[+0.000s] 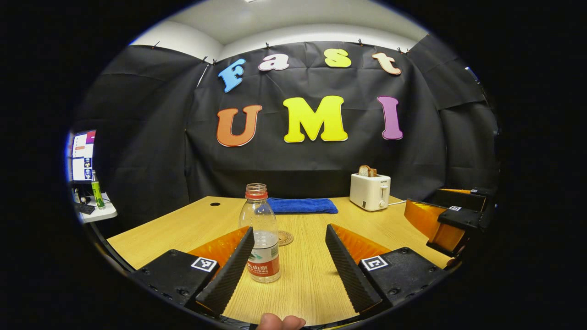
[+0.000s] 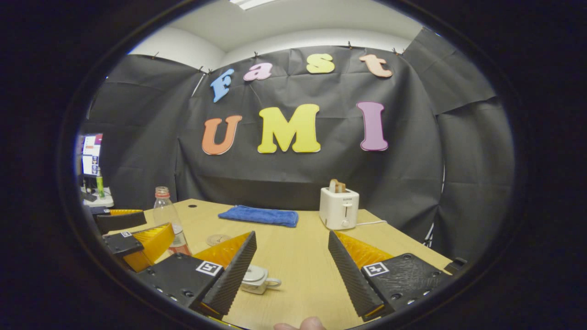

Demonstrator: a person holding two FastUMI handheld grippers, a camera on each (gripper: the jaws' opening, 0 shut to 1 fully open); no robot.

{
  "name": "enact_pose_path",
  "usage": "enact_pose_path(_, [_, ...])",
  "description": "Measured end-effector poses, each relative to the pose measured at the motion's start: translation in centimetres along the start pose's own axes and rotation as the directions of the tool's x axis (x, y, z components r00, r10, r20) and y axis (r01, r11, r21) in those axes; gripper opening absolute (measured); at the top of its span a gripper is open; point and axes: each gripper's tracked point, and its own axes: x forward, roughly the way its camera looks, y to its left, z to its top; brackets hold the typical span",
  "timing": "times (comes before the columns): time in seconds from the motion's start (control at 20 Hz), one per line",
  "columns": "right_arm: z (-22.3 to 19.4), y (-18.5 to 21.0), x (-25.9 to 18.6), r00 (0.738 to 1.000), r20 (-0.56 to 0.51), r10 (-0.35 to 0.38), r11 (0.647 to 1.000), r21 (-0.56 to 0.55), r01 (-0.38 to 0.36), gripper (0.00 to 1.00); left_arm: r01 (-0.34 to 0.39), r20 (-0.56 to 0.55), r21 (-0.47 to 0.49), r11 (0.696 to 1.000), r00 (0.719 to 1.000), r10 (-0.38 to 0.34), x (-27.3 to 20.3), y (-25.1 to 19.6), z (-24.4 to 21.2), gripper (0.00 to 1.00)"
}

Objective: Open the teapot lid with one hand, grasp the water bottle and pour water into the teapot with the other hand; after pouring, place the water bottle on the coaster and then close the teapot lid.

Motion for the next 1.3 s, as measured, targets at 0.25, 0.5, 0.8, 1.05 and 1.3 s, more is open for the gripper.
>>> enact_pose_path(0.25, [-1.7, 1.5, 0.5, 0.999, -0.024, 0.021, 1.0, -0.006, -0.022, 0.93, -0.009, 0.009, -0.015, 1.0, 1.0, 0.009, -0.3, 0.7, 0.5, 0.98])
enact_pose_path(0.5, [-4.3, 3.4, 1.6, 0.997, -0.061, 0.037, 0.999, -0.035, -0.039, 0.95, -0.025, 0.021, -0.024, 0.999, 0.999, 0.026, -0.5, 1.5, 0.9, 0.98])
enact_pose_path(0.8, [-7.0, 4.9, 3.9, 0.992, -0.112, 0.049, 0.998, -0.032, -0.053, 0.95, -0.052, 0.026, -0.032, 0.998, 0.998, 0.053, -0.6, 2.7, 1.5, 0.98])
enact_pose_path(1.05, [-9.2, 5.8, 5.4, 0.981, -0.181, 0.065, 0.996, -0.047, -0.075, 0.98, -0.071, 0.024, -0.039, 0.997, 0.997, 0.072, -0.4, 3.5, 1.6, 0.98])
enact_pose_path(1.3, [-9.3, 6.9, 6.1, 0.976, -0.195, 0.095, 0.993, -0.053, -0.108, 0.77, -0.079, 0.019, -0.039, 0.996, 0.997, 0.079, -0.2, 4.0, 1.5, 0.98])
